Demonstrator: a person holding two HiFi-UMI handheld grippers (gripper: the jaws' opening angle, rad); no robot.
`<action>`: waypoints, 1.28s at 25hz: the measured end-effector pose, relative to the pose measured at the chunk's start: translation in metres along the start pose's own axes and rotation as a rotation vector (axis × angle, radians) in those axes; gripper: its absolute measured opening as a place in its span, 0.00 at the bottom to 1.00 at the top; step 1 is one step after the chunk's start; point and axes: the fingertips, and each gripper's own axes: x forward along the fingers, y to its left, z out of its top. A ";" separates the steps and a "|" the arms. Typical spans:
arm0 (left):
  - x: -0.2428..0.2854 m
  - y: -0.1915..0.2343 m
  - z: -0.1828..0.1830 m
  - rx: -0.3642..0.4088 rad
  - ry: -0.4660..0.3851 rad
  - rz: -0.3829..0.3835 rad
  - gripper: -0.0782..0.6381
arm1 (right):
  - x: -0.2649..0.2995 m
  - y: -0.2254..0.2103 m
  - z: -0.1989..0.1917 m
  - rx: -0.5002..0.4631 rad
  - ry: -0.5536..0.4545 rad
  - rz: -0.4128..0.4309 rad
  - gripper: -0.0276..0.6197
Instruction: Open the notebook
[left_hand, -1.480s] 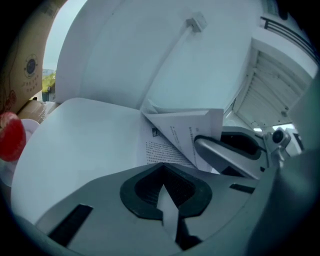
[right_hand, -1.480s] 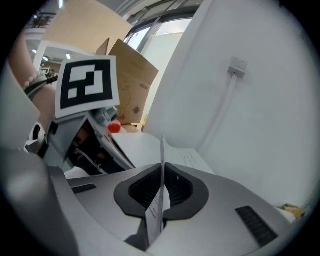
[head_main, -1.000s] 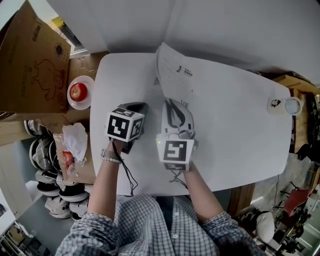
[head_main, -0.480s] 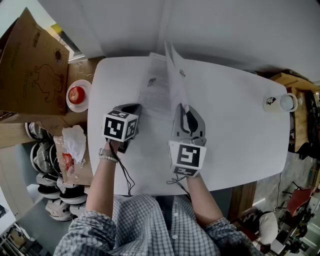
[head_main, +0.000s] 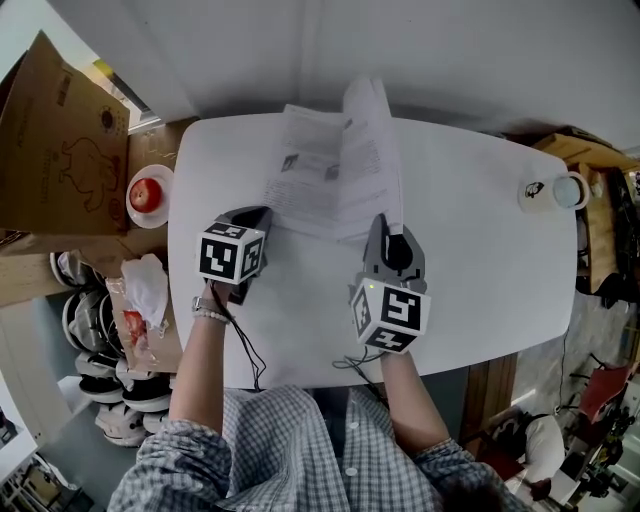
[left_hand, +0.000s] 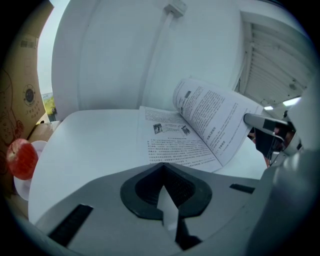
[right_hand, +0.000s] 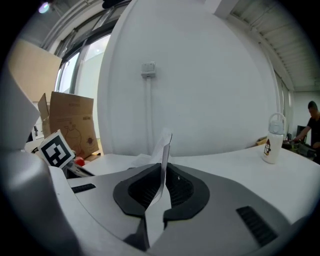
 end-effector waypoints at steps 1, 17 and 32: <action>0.000 -0.001 0.000 0.008 -0.004 0.007 0.12 | -0.002 -0.006 -0.003 0.017 0.009 -0.011 0.10; 0.002 -0.003 0.001 0.050 -0.011 0.013 0.12 | -0.014 -0.072 -0.090 0.488 0.238 -0.159 0.10; 0.004 -0.003 0.002 0.034 -0.005 0.002 0.12 | -0.020 -0.077 -0.104 0.855 0.204 -0.022 0.17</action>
